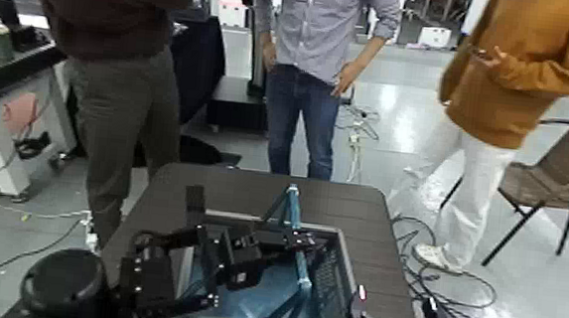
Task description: Grasp the handle of the crate.
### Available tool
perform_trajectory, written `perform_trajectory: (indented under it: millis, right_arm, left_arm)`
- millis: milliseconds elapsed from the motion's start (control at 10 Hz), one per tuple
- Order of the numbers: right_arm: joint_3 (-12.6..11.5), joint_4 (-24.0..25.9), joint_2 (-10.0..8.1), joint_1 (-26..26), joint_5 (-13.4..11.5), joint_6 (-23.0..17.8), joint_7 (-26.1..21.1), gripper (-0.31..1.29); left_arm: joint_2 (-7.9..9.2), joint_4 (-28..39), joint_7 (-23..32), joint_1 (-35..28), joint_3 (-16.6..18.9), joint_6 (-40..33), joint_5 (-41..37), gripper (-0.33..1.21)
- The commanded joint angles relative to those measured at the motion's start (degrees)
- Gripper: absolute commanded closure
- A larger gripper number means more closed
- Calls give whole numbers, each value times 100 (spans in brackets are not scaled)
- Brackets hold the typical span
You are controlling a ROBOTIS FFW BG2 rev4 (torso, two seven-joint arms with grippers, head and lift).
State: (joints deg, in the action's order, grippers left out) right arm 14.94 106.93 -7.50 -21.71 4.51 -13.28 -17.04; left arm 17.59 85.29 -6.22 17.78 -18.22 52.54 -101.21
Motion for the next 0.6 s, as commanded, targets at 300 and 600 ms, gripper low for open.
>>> perform_trajectory:
  millis: [300,600]
  right_arm:
    - [0,21,12,-27,-64,-26,-80,16]
    - [-9,30,47,-27,-100,80,-80,16]
  left_arm:
    - [78,577,429,-662,319,345,-637,119]
    - [-10,744,508,-1119,538,477,-848,119]
